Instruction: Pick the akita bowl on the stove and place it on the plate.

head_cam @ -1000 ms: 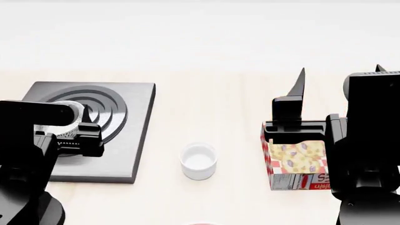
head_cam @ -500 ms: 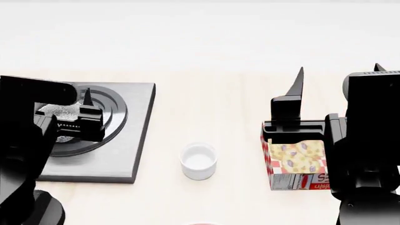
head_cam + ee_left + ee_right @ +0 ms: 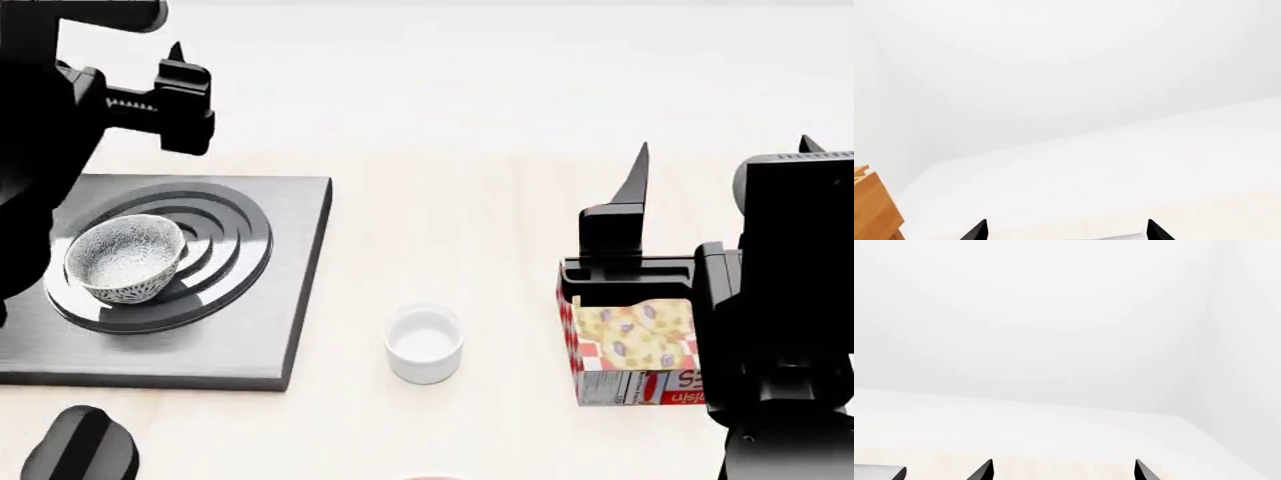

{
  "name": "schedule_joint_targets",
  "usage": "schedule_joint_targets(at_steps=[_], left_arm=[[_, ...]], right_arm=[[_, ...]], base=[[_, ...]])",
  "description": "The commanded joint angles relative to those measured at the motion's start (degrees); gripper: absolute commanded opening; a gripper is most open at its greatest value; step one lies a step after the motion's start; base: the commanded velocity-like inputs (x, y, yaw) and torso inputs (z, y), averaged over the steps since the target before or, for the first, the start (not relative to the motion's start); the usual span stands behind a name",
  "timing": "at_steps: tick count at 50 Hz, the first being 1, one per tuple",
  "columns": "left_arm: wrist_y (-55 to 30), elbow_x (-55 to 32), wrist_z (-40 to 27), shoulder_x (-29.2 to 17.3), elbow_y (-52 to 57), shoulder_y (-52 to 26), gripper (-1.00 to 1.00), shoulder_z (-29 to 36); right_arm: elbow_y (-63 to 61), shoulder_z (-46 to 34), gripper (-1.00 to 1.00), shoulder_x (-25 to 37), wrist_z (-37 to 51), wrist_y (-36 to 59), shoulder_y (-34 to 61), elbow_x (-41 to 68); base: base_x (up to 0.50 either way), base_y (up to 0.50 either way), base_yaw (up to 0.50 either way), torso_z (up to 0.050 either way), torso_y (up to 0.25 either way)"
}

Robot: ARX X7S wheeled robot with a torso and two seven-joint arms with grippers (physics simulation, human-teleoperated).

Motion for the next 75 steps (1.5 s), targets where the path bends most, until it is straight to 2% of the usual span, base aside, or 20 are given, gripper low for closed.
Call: schedule_joint_targets(at_steps=[1, 7, 22, 37, 39, 42, 55, 75], left_arm=[[-1.1, -0.7, 2.8, 3.6, -9.9, -10.1, 1.0, -1.7], [1.1, -1.4, 1.6, 5.8, -16.2, -11.5, 1.0, -4.6], [3.8, -3.6, -1.5, 9.1, -21.8, -10.9, 1.0, -9.1], [5.6, -4.9, -2.2, 9.8, -21.4, -8.7, 1.0, -8.8], [7.3, -4.1, -4.8, 10.2, -22.6, -8.7, 1.0, -9.9], [8.1, -5.4, -4.1, 10.1, -21.9, -7.9, 1.0, -10.9], [10.6, -4.9, -2.5, 8.8, -22.4, -7.5, 1.0, -8.3], [12.7, -5.2, 5.0, 5.0, -18.8, -4.0, 1.0, -2.6]], right_arm=[[0.6, 1.3, 1.0, -0.9, -1.0, -0.9, -0.2, -0.8], [0.5, 1.3, 1.0, -0.9, -0.8, -0.6, 0.1, -0.6], [0.4, 1.5, 1.0, -0.9, -0.6, -0.7, 0.0, -0.2], [0.2, 1.6, 1.0, -0.9, -0.3, -0.3, 0.2, 0.3], [0.3, 1.8, 1.0, -0.9, -0.3, -0.7, 0.0, 0.3], [0.3, 1.7, 1.0, -0.9, -0.3, -0.7, 0.0, 0.3], [1.0, 1.3, 1.0, -0.5, -0.2, -1.7, -0.3, 0.4], [0.7, 1.5, 1.0, -0.4, 0.1, -1.5, -0.3, 1.0]], base=[[0.0, 0.0, 0.0, 0.0, 0.0], [0.0, 0.0, 0.0, 0.0, 0.0], [0.0, 0.0, 0.0, 0.0, 0.0], [0.0, 0.0, 0.0, 0.0, 0.0], [0.0, 0.0, 0.0, 0.0, 0.0], [0.0, 0.0, 0.0, 0.0, 0.0], [0.0, 0.0, 0.0, 0.0, 0.0], [0.0, 0.0, 0.0, 0.0, 0.0]])
